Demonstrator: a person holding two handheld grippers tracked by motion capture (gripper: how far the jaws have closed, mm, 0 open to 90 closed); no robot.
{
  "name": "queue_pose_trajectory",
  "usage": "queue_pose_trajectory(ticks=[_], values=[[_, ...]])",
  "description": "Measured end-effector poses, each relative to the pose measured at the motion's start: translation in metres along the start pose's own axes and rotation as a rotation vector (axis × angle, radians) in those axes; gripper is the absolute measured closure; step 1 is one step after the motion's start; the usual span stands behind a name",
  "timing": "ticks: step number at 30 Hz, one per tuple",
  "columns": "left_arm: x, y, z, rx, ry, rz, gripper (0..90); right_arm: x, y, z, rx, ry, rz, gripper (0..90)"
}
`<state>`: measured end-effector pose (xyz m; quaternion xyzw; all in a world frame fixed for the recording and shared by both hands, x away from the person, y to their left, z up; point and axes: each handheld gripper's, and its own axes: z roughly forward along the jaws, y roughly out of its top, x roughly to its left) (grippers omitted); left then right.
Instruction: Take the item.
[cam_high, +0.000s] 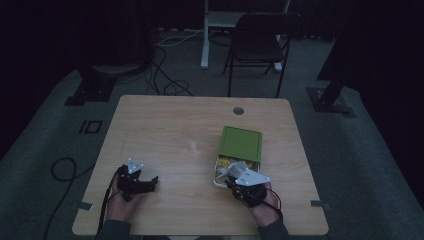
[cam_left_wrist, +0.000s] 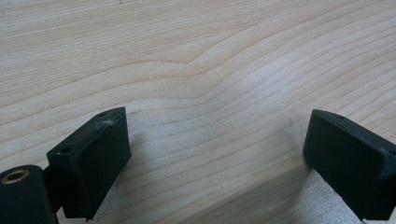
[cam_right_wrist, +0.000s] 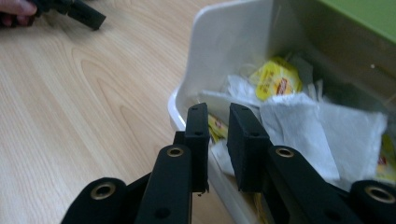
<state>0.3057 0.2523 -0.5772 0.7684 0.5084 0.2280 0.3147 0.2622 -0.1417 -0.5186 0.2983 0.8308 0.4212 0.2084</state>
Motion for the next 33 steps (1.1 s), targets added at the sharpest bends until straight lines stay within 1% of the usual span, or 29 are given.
queue_pose_trajectory(ticks=[2, 6, 12, 16, 18, 24, 26, 29, 30, 32, 33], values=[[0.0, 0.0, 0.0, 0.0, 0.0, 0.0, 8.0, 0.001, 0.003, 0.003, -0.003, -0.009, -0.008, 76.5], [0.0, 0.0, 0.0, 0.0, 0.0, 0.0, 8.0, 0.003, 0.007, 0.008, -0.008, -0.021, -0.003, 72.9], [0.0, 0.0, 0.0, 0.0, 0.0, 0.0, 8.0, 0.001, 0.012, 0.017, -0.004, -0.037, -0.003, 67.9], [0.0, 0.0, 0.0, 0.0, 0.0, 0.0, 8.0, 0.001, 0.014, 0.022, 0.0, -0.047, -0.013, 64.0], [0.0, 0.0, 0.0, 0.0, 0.0, 0.001, 8.0, 0.0, 0.014, 0.024, 0.006, -0.05, -0.014, 61.8], [0.0, 0.0, 0.0, 0.0, 0.0, 0.0, 8.0, -0.002, 0.013, 0.029, 0.025, -0.04, -0.025, 59.6], [0.0, 0.0, 0.0, 0.0, 0.0, 0.001, 8.0, -0.001, 0.013, 0.031, 0.039, -0.047, -0.042, 59.4], [0.0, 0.0, 0.0, 0.0, 0.0, 0.0, 8.0, -0.001, 0.012, 0.032, 0.046, -0.048, -0.047, 60.0], [0.0, 0.0, 0.0, 0.0, 0.0, 0.0, 8.0, 0.0, 0.012, 0.033, 0.051, -0.059, -0.055, 63.2], [0.0, 0.0, 0.0, 0.0, 0.0, 0.0, 8.0, 0.0, 0.012, 0.033, 0.053, -0.058, -0.052, 67.0], [0.0, 0.0, 0.0, 0.0, 0.0, 0.0, 8.0, 0.0, 0.012, 0.033, 0.053, -0.058, -0.052, 67.0]])
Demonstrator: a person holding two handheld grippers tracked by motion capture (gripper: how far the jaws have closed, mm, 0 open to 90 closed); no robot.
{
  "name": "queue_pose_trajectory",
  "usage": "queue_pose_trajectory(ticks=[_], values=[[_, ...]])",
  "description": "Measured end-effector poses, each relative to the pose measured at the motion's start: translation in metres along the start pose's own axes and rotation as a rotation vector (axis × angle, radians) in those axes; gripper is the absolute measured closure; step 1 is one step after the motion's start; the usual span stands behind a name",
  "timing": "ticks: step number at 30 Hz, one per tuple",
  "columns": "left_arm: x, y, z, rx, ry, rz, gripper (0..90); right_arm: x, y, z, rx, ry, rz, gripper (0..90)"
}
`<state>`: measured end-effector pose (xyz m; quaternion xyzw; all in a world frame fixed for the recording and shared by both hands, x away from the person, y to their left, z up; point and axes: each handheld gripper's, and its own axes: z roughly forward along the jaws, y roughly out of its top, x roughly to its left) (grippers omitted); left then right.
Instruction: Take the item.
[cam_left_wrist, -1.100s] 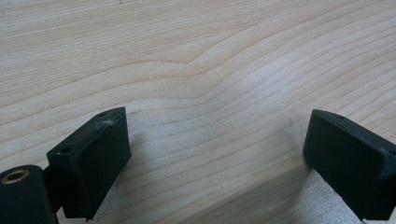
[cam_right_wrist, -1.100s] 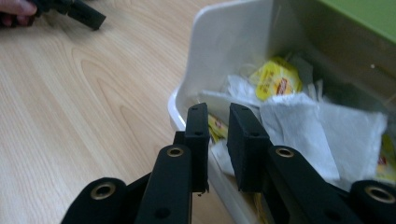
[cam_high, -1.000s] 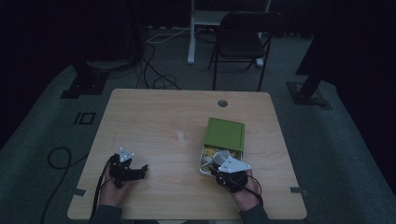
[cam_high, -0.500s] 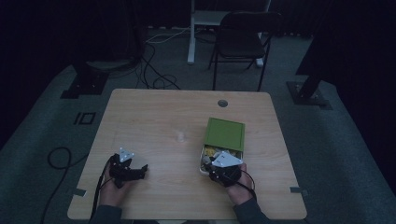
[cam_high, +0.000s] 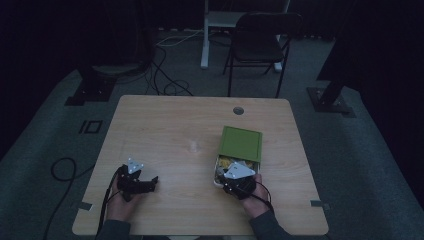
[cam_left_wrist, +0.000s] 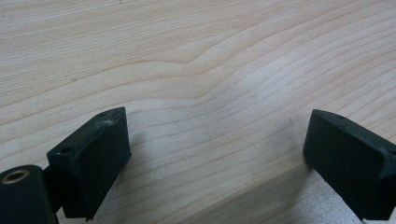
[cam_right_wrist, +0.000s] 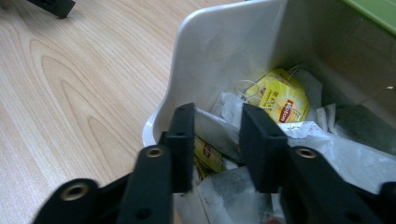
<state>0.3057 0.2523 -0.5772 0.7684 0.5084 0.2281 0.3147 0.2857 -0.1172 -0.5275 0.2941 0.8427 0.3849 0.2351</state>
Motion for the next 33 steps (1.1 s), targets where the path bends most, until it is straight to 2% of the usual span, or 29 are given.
queue_pose_trajectory(ticks=[1, 2, 6, 10, 16, 21, 23, 27, 33], values=[[0.0, 0.0, 0.0, 0.0, 0.0, 0.0, 8.0, 0.0, 0.0, 0.0, 0.0, 0.0, 0.0, 67.0], [0.0, 0.0, 0.0, 0.0, 0.0, 0.0, 8.0, 0.0, 0.0, 0.001, 0.006, 0.003, -0.005, 72.8], [0.0, 0.0, 0.0, 0.0, 0.0, 0.0, 8.0, 0.001, 0.0, 0.001, 0.014, 0.006, -0.013, 78.5], [0.0, 0.0, 0.0, 0.0, 0.0, 0.0, 8.0, 0.001, -0.001, 0.0, 0.007, -0.002, -0.017, 88.9], [0.0, 0.0, 0.0, 0.0, 0.0, 0.001, 8.0, -0.002, 0.0, -0.01, -0.028, -0.011, -0.003, 90.0], [0.0, 0.0, 0.0, 0.0, 0.0, 0.0, 8.0, -0.004, 0.001, -0.015, -0.046, -0.006, 0.008, 90.0], [0.0, 0.0, 0.0, 0.0, 0.0, 0.0, 8.0, -0.007, 0.003, -0.021, -0.067, 0.011, 0.03, 90.0], [0.0, 0.0, 0.0, 0.0, 0.0, 0.0, 8.0, -0.009, 0.006, -0.026, -0.08, 0.006, 0.038, 90.0], [0.0, 0.0, 0.0, 0.0, 0.0, 0.0, 8.0, -0.008, 0.011, -0.034, -0.095, -0.002, 0.03, 90.0]])
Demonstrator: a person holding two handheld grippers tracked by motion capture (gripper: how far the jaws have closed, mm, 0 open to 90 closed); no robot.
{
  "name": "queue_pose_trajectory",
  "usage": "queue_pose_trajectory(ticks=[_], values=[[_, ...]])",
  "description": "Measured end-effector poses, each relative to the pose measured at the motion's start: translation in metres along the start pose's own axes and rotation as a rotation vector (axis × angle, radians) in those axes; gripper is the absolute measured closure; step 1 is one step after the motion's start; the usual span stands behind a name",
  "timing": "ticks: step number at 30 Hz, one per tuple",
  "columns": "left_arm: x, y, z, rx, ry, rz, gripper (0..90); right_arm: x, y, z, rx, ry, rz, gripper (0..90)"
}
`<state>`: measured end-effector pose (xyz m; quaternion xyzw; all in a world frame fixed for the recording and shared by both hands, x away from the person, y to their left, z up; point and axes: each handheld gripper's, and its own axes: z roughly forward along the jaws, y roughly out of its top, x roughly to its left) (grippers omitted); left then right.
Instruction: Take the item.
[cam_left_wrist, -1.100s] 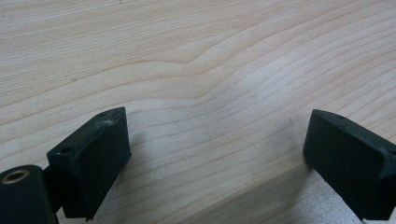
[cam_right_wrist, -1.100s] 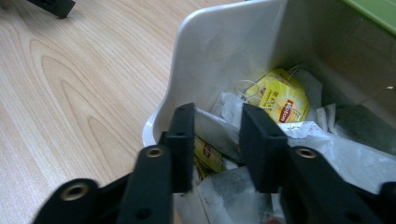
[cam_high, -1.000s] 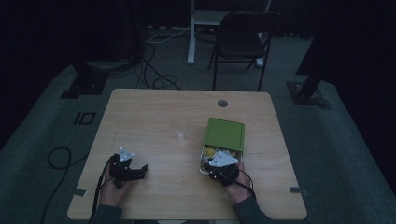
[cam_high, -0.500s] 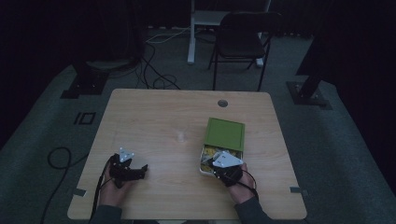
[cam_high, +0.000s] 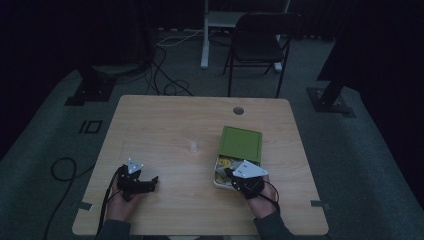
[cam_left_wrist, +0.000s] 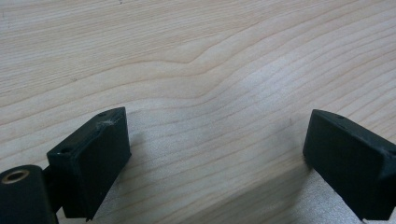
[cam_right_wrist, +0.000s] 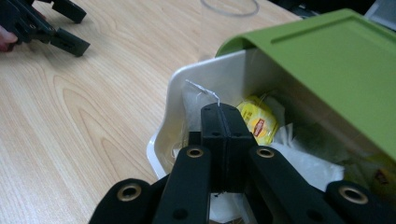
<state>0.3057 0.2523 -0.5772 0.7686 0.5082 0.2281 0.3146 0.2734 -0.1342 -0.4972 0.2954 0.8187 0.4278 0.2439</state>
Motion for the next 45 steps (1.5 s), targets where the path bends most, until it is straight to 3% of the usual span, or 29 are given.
queue_pose_trajectory(ticks=[16, 45], values=[[0.0, 0.0, 0.0, 0.0, 0.0, 0.0, 8.0, -0.007, 0.012, -0.017, -0.039, -0.015, 0.009, 90.0], [0.0, 0.0, 0.0, -0.001, 0.0, -0.002, 8.0, -0.009, 0.028, -0.03, -0.062, 0.006, -0.014, 90.0]])
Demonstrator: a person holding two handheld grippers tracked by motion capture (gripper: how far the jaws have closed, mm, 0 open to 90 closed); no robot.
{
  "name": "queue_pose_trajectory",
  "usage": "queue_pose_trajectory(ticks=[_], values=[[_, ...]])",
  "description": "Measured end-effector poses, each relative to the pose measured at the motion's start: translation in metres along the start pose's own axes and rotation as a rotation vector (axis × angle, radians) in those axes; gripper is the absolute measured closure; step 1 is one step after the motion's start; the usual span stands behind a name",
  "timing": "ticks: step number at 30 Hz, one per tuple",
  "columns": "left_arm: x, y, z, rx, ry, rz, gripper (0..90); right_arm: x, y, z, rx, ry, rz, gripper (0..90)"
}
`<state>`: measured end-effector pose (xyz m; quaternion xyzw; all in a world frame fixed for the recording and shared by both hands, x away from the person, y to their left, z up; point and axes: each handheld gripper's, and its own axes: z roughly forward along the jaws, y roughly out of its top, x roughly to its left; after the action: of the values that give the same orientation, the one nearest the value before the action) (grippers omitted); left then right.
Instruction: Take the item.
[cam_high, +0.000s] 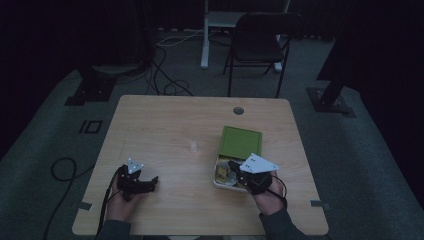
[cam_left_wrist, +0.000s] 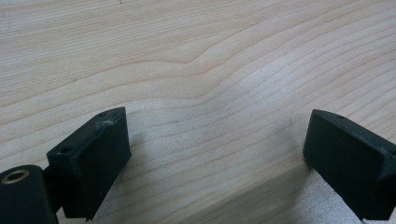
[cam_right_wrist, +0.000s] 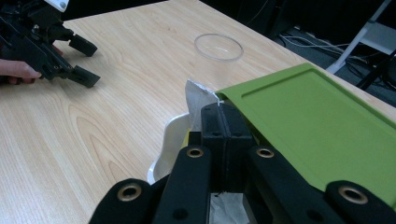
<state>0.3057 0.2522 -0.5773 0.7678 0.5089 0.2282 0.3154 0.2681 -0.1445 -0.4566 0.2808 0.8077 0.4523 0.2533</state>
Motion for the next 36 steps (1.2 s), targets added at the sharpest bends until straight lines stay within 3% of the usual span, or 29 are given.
queue_pose_trajectory(ticks=[36], values=[[0.0, 0.0, 0.0, 0.0, 0.0, 0.0, 8.0, -0.001, 0.029, -0.001, -0.041, 0.027, -0.024, 90.0]])
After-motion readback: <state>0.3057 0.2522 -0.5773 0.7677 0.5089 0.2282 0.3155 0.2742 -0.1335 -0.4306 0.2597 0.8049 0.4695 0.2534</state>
